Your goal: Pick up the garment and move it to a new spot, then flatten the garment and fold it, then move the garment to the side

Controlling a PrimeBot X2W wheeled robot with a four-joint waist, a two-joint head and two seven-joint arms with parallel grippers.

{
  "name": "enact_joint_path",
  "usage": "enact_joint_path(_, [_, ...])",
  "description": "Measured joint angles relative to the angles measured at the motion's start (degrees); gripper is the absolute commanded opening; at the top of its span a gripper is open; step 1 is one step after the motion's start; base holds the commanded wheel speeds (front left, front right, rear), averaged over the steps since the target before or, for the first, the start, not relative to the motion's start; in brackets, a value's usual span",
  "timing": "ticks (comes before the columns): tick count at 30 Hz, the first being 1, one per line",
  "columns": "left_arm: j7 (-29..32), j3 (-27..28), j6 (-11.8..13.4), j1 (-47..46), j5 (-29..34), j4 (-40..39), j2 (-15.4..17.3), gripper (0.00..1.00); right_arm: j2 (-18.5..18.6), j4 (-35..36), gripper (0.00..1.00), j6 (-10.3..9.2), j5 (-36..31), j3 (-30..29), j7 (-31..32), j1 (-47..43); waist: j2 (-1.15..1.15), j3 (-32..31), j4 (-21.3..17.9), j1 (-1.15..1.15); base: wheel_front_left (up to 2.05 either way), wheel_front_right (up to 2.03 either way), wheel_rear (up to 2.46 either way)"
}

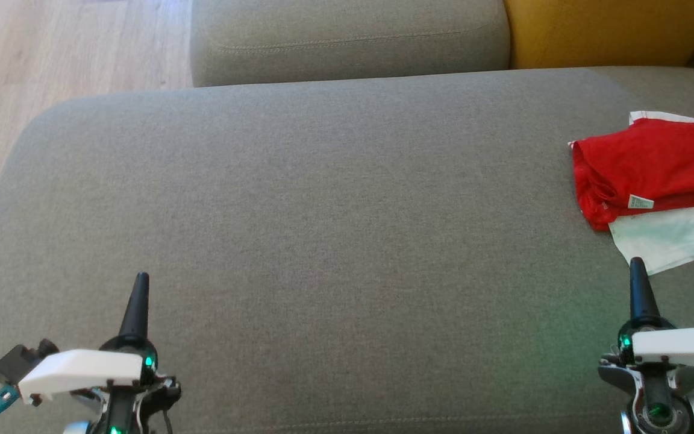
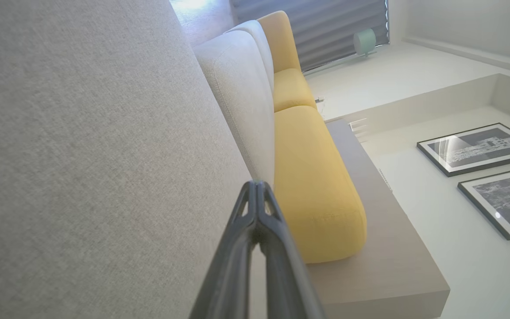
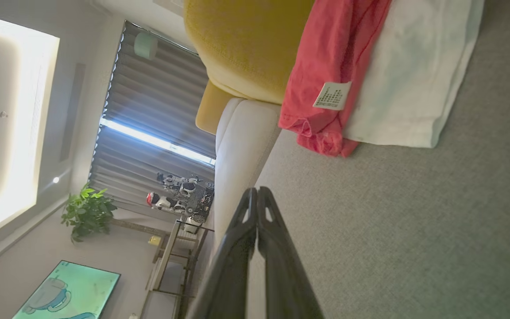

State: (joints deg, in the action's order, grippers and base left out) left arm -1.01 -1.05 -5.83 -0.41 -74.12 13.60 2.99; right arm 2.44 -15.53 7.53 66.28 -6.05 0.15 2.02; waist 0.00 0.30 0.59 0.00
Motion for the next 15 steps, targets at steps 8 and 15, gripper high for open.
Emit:
enact_joint_path(8, [1.47,0.68,-0.29,-0.14,-4.15,0.62,0.0,0.0,0.0,-0.04,0.0,0.0,5.54,-0.27,1.49,0.24,0.0,-0.03,-0.13,0.0,0.0,0.0,0.0])
enact_joint_path(15, [2.56,1.79,-0.33,-0.64,-7.78,1.0,0.0,0.0,0.0,-0.09,0.0,0.0,10.5,-0.48,2.69,0.97,0.0,-0.05,-0.25,0.0,0.0,0.0,0.0])
